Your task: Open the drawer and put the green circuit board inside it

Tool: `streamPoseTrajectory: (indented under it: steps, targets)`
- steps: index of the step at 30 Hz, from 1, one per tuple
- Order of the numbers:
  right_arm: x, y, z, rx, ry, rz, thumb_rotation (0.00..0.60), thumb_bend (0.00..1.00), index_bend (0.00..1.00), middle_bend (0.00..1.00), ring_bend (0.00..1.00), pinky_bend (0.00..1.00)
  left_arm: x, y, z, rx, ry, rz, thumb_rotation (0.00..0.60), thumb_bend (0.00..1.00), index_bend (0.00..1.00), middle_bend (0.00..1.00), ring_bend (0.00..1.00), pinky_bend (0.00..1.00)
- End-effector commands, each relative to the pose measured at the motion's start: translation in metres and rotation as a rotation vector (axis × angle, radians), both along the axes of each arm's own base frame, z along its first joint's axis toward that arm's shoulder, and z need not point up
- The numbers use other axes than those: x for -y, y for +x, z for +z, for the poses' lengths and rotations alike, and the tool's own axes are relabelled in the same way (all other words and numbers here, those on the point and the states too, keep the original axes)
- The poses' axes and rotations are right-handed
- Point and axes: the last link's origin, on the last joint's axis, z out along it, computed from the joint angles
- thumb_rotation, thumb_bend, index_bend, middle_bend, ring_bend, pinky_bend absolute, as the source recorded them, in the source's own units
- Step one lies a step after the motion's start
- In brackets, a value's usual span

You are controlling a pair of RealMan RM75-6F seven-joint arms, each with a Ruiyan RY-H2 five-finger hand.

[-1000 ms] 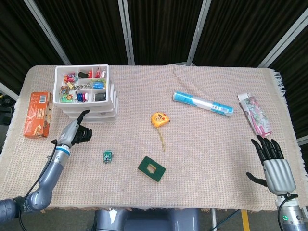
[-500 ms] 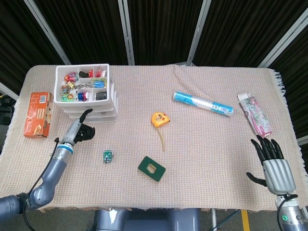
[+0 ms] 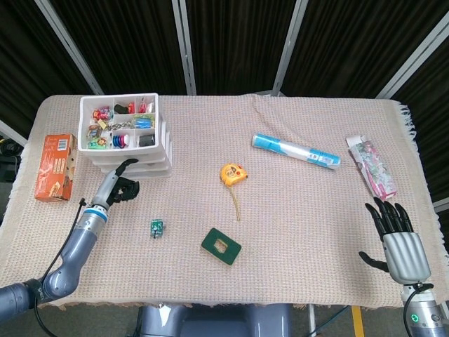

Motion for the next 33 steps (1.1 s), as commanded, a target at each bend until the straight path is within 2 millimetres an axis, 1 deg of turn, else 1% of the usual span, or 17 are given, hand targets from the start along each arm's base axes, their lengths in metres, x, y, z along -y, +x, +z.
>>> streamPoseTrajectory:
  steps: [1,5,10,17,24,33]
  targets:
    - [0.0,0.0,0.0,0.0,0.0,0.0,0.6,0.0,0.07,0.0,0.0,0.0,0.0,0.002,0.0,0.01,-0.001,-0.003,0.6,0.58,0.0,0.87,0.86,0.68]
    - [0.0,0.0,0.0,0.0,0.0,-0.001,0.6,0.0,0.07,0.0,0.0,0.0,0.001,0.005,-0.002,0.022,-0.005,-0.011,0.6,0.58,0.0,0.87,0.86,0.68]
    - [0.0,0.0,0.0,0.002,0.002,-0.002,0.6,0.0,0.07,0.0,0.0,0.0,-0.001,0.004,-0.005,0.032,-0.01,0.003,0.6,0.58,0.0,0.87,0.86,0.68]
    - [0.0,0.0,0.0,0.003,0.003,-0.003,0.6,0.0,0.07,0.0,0.0,0.0,-0.001,0.002,-0.006,0.046,-0.036,0.006,0.6,0.58,0.04,0.87,0.86,0.68]
    - [0.0,0.0,0.0,0.004,0.002,-0.004,0.6,0.0,0.07,0.0,0.0,0.0,0.015,0.0,-0.001,0.031,-0.037,-0.038,0.6,0.58,0.05,0.87,0.86,0.68]
    - [-0.001,0.0,0.0,0.004,0.0,-0.005,0.6,0.0,0.07,0.0,0.0,0.0,0.032,-0.009,0.005,0.021,-0.042,-0.071,0.6,0.58,0.06,0.87,0.86,0.68]
